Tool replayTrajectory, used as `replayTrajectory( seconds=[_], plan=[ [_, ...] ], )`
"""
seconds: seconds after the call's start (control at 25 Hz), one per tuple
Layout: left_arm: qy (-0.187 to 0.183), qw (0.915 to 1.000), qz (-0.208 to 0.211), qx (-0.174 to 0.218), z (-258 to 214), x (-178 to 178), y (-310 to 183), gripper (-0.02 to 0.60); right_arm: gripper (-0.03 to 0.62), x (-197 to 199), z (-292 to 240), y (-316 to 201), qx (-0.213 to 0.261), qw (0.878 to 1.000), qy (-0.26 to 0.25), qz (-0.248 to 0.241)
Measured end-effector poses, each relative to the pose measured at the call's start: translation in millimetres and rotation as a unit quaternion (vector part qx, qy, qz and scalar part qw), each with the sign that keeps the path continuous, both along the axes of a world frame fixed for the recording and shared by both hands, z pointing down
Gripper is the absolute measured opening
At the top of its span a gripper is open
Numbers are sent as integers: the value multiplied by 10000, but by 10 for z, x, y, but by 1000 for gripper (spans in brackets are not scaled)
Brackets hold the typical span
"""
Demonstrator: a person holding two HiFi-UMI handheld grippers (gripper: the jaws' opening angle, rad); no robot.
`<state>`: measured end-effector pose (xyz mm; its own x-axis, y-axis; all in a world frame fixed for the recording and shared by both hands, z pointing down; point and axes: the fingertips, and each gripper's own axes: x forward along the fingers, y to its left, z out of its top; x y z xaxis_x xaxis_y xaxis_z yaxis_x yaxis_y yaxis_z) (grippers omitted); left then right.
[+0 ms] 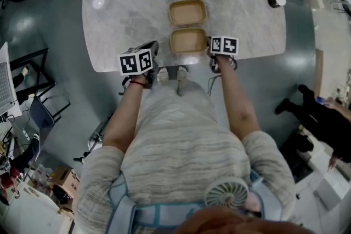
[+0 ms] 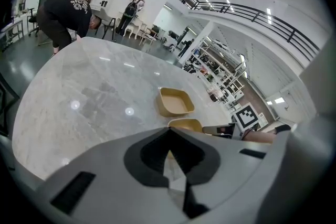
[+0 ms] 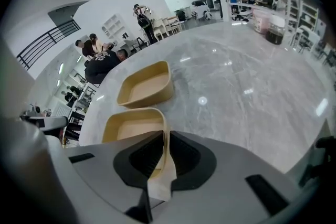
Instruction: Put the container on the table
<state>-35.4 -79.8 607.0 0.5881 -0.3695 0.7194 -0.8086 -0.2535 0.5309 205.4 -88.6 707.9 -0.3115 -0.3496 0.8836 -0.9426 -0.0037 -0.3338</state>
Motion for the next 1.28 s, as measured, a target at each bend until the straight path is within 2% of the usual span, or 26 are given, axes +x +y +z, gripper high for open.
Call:
replayTrajectory(
  seconds=[0.36,0.64,0.96,1.28],
  plan=[
    [-9,10000,38,58,-43,25,-22,3,18,1,-284,-2,413,9990,-155,78],
    [58,10000,34,60,-25,52,3,3,18,-142,-678,-56,955,9936,-577,156],
    [220,9996,-14,162,-90,54,1,3,18,-375,-1181,6,1653,9799,-1117,12],
    [584,9978,51,314,-296,185,16,3,18,-490,-1416,162,1900,9731,-1283,-218]
  ],
)
